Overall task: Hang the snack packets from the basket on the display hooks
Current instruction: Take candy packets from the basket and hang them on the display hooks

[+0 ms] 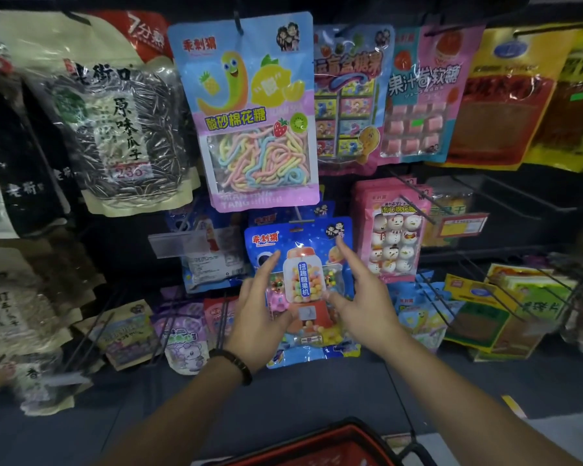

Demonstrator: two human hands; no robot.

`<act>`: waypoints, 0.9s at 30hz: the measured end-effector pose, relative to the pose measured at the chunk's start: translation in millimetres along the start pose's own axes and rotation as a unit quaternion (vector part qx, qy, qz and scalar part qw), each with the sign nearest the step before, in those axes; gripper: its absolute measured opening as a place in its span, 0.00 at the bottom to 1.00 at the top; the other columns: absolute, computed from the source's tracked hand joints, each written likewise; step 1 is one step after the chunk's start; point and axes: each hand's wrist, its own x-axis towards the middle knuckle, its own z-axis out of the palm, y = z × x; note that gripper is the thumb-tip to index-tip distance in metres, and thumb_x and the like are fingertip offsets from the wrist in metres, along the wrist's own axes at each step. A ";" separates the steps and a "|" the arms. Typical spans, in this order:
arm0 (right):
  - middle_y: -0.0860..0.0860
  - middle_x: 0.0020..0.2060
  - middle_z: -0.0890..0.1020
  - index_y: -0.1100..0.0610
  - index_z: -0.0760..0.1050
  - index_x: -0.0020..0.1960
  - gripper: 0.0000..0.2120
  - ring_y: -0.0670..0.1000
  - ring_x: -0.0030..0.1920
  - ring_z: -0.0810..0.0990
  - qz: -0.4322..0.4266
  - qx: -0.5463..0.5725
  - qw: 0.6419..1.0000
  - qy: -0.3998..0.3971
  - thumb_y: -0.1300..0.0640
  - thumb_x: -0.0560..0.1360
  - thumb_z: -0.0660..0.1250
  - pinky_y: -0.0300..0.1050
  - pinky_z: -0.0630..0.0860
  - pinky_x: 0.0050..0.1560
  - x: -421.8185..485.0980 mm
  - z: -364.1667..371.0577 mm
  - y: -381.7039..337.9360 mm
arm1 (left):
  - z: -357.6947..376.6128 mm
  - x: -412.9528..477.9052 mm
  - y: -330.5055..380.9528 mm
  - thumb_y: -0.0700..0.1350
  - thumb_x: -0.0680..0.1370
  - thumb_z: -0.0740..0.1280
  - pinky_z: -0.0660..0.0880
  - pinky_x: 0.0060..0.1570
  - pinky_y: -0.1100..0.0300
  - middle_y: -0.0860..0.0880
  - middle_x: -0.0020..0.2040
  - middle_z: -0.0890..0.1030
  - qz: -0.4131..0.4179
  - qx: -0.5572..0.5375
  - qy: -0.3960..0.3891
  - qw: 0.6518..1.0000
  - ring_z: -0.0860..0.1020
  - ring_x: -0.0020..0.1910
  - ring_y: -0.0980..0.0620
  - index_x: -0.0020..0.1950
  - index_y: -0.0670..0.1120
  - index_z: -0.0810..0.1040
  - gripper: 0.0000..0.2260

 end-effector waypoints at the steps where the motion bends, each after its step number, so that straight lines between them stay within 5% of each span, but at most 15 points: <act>1: 0.30 0.74 0.67 0.27 0.56 0.80 0.48 0.19 0.54 0.74 -0.001 0.002 1.000 -0.003 0.63 0.77 0.76 0.22 0.75 0.43 3.5 0.8 2.8 | 1.3 2.2 -3.3 0.37 0.77 0.76 0.64 0.45 0.88 0.71 0.66 0.62 0.000 0.000 0.001 1.000 0.59 0.60 0.88 0.80 0.72 0.56 0.46; 4: 0.38 0.79 0.67 0.25 0.55 0.79 0.48 0.27 0.60 0.77 -0.006 0.000 1.000 -0.008 0.63 0.78 0.76 0.27 0.80 0.43 11.1 4.1 8.9 | 1.9 10.8 -10.0 0.38 0.77 0.77 0.64 0.48 0.86 0.71 0.65 0.62 0.000 0.015 -0.006 1.000 0.57 0.60 0.89 0.79 0.72 0.55 0.46; 7: 0.37 0.80 0.67 0.23 0.53 0.79 0.49 0.54 0.58 0.84 0.001 -0.033 0.999 -0.001 0.62 0.78 0.76 0.37 0.84 0.44 21.5 7.3 15.6 | 2.0 24.3 -15.2 0.39 0.77 0.77 0.61 0.52 0.83 0.63 0.70 0.64 -0.006 0.038 -0.012 0.999 0.56 0.60 0.89 0.80 0.71 0.54 0.46; 8: 0.36 0.79 0.67 0.23 0.52 0.79 0.49 0.54 0.47 0.87 0.001 -0.041 0.999 0.002 0.62 0.78 0.75 0.40 0.84 0.39 26.7 8.4 18.4 | 2.3 29.9 -17.4 0.39 0.77 0.76 0.62 0.50 0.84 0.60 0.71 0.64 -0.005 0.042 -0.014 0.999 0.57 0.59 0.89 0.80 0.71 0.53 0.46; 10: 0.37 0.76 0.70 0.25 0.52 0.80 0.48 0.44 0.28 0.77 -0.001 -0.051 0.999 0.007 0.62 0.79 0.74 0.41 0.82 0.33 38.1 11.5 19.7 | 1.9 41.6 -19.9 0.40 0.77 0.76 0.64 0.51 0.85 0.57 0.72 0.64 -0.002 0.046 -0.019 0.999 0.62 0.61 0.81 0.80 0.71 0.52 0.46; 12: 0.39 0.71 0.72 0.30 0.51 0.82 0.47 0.39 0.42 0.77 0.005 -0.081 0.997 0.012 0.58 0.78 0.75 0.44 0.82 0.51 50.1 15.6 18.4 | 1.1 53.5 -20.1 0.42 0.78 0.75 0.71 0.61 0.70 0.54 0.74 0.65 -0.003 0.038 -0.024 0.999 0.68 0.67 0.63 0.80 0.73 0.50 0.46; 14: 0.43 0.66 0.72 0.34 0.50 0.84 0.48 0.43 0.61 0.74 0.015 -0.105 0.994 0.010 0.55 0.77 0.76 0.46 0.73 0.66 60.9 18.8 16.4 | 0.4 64.1 -21.1 0.40 0.78 0.74 0.81 0.59 0.56 0.50 0.75 0.65 -0.014 0.012 -0.036 0.999 0.77 0.64 0.56 0.79 0.75 0.49 0.47; 18: 0.47 0.63 0.72 0.37 0.46 0.85 0.49 0.44 0.58 0.72 0.031 -0.136 0.990 -0.007 0.53 0.78 0.76 0.44 0.70 0.62 74.1 22.6 14.9 | 2.6 75.7 -29.4 0.41 0.79 0.73 0.73 0.39 0.80 0.50 0.70 0.64 -0.012 0.052 -0.033 0.998 0.68 0.44 0.84 0.79 0.75 0.45 0.47; 20: 0.48 0.63 0.71 0.35 0.45 0.84 0.48 0.44 0.54 0.74 0.031 -0.144 0.989 -0.012 0.53 0.79 0.75 0.44 0.72 0.57 73.1 22.8 16.3 | 3.8 75.2 -30.5 0.43 0.79 0.73 0.71 0.37 0.81 0.49 0.68 0.63 -0.022 0.063 -0.031 0.997 0.68 0.43 0.78 0.78 0.76 0.43 0.47; 24: 0.50 0.65 0.70 0.30 0.41 0.83 0.49 0.42 0.48 0.77 0.038 -0.159 0.986 -0.040 0.54 0.81 0.72 0.32 0.72 0.40 62.2 16.7 20.6 | 1.2 68.9 -19.8 0.46 0.80 0.72 0.81 0.42 0.63 0.44 0.65 0.64 -0.030 0.071 -0.034 0.996 0.79 0.42 0.53 0.76 0.80 0.43 0.46; 27: 0.50 0.73 0.66 0.31 0.38 0.83 0.47 0.44 0.48 0.74 0.044 -0.198 0.977 -0.070 0.52 0.82 0.70 0.35 0.73 0.44 47.4 9.9 17.1 | -6.0 55.7 -14.8 0.51 0.81 0.71 0.77 0.47 0.70 0.43 0.76 0.58 -0.032 0.089 -0.039 0.995 0.77 0.51 0.54 0.78 0.77 0.46 0.41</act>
